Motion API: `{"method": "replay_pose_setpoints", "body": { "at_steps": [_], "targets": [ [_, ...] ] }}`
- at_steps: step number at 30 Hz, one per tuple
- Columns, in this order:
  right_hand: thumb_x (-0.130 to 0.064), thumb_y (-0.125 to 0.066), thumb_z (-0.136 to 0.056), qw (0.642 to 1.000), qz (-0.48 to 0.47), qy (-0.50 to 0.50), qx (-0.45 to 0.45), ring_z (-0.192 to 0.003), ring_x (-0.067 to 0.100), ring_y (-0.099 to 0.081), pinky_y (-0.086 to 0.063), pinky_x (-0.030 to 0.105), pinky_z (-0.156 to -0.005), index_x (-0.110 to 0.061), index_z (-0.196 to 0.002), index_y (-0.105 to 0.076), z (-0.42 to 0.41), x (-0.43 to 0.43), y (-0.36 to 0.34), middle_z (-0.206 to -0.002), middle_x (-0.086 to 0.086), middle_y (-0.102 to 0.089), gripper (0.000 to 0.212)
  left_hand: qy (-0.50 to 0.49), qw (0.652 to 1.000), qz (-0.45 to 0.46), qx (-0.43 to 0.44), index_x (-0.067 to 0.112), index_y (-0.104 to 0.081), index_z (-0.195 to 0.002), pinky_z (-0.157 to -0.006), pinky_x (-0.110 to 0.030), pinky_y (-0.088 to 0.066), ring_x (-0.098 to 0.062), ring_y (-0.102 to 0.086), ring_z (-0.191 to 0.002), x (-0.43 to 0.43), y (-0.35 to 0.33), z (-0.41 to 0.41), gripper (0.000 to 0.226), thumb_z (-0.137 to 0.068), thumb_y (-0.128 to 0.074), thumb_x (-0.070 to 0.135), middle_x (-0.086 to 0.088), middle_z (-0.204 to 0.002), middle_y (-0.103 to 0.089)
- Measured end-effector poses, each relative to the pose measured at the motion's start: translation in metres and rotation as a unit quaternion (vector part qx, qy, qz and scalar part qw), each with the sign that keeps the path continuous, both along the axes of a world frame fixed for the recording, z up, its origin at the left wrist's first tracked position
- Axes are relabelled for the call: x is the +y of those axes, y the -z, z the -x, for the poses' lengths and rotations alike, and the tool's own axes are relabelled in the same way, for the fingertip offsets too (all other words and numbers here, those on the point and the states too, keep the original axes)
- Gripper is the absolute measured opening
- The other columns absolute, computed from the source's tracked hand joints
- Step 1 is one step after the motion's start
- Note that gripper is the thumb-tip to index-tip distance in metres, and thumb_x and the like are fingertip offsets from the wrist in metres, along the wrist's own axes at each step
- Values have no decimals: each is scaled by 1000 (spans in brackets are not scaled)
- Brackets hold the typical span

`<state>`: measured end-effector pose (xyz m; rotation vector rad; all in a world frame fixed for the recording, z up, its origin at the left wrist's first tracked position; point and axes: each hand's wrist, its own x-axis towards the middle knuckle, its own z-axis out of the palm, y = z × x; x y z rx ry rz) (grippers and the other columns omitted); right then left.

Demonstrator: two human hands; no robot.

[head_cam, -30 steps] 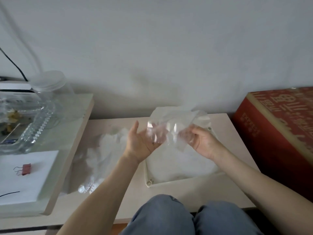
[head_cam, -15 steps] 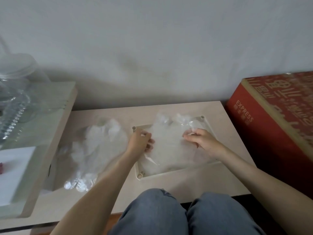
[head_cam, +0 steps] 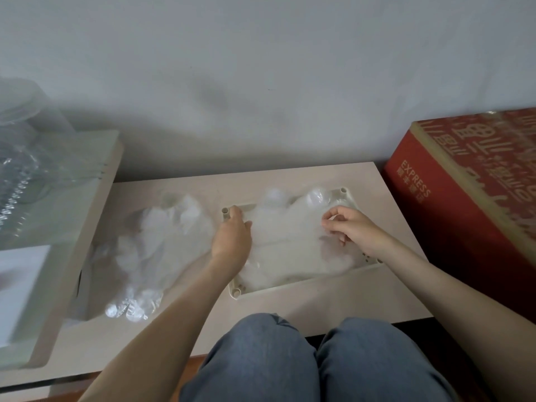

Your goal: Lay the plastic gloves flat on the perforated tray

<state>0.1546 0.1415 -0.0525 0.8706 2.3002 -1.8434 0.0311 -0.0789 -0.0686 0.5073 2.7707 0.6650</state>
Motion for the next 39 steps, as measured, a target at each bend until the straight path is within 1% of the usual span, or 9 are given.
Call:
{"method": "replay_pose_setpoints", "body": {
  "at_steps": [5, 9, 11, 17, 21, 27, 33, 36, 39],
  "targets": [
    [-5, -57, -91, 966, 254, 30, 25, -75, 15, -65, -56, 23, -67, -6, -112, -57, 2, -6, -7, -86, 7, -62, 20, -31, 995, -88, -47, 4, -45, -105, -65, -34, -34, -32, -51, -82, 2, -5, -6, 12, -101, -37, 12, -16, -97, -59],
    [-14, -63, -84, 961, 273, -49, -13, -91, 19, -70, -55, 26, -75, -14, -130, -49, 3, -14, -13, -103, 5, -65, 48, -64, 985, -136, -81, 9, -39, -95, -65, -32, -31, -28, -45, -78, 4, -6, -8, 6, -100, -36, 10, -12, -90, -52],
    [-3, -62, -86, 963, 265, -58, -13, -85, 24, -70, -55, 24, -71, -17, -133, -45, 6, -16, -14, -89, 3, -58, 51, -72, 984, -139, -80, 8, -38, -96, -65, -32, -31, -32, -48, -81, 4, -5, -7, 5, -100, -36, 9, -13, -91, -52],
    [1, -64, -86, 987, 125, -72, -67, -68, 13, -57, -52, 23, -69, -19, -138, -41, 7, -7, -18, -111, 9, -54, 61, -87, 994, -35, -59, -4, -32, -136, -79, -32, -44, -32, -56, -110, 3, -2, -5, 35, -104, -25, 8, -25, -132, -46],
    [4, -62, -87, 990, 96, -60, -88, -66, 9, -59, -50, 18, -63, -20, -141, -39, 4, 3, -23, -120, 9, -54, 64, 0, 1000, 24, 2, 2, -35, -130, -79, -37, -43, -38, -57, -104, 2, -2, -5, 32, -100, -35, 10, -22, -118, -57],
    [7, -60, -87, 989, 57, -79, -112, -56, 13, -51, -50, 19, -60, -17, -145, -31, -2, 5, -28, -118, 12, -54, 69, 52, 986, 159, 6, 2, -27, -136, -81, -35, -45, -32, -49, -125, 8, -8, -6, 40, -98, -39, 7, -15, -142, -39],
    [-14, -65, -87, 971, -105, -119, -176, -69, 14, -56, -49, 24, -73, -19, -143, -33, 1, 3, -30, -118, 1, -55, 65, 94, 971, 187, 118, 6, -12, -147, -112, -43, -24, -34, -15, -142, 5, -9, -17, 67, -97, -44, 36, -19, -157, -2],
    [-21, -57, -89, 940, -271, -103, -179, -107, 19, -54, -44, 31, -90, -17, -141, -39, 7, 0, -30, -130, 3, -51, 55, 184, 953, 164, 174, 15, -8, -151, -117, -50, -2, -32, 6, -147, 5, -7, -21, 73, -96, -39, 49, -14, -158, 17],
    [-24, -50, -92, 879, -438, -125, -139, -137, 27, -28, -28, 34, -107, -16, -138, -44, 14, -11, -23, -146, 5, -38, 46, 275, 931, 168, 171, 26, -9, -153, -115, -52, 9, -29, 20, -145, 7, 0, -21, 71, -95, -31, 61, -10, -157, 25]
  ]
}}
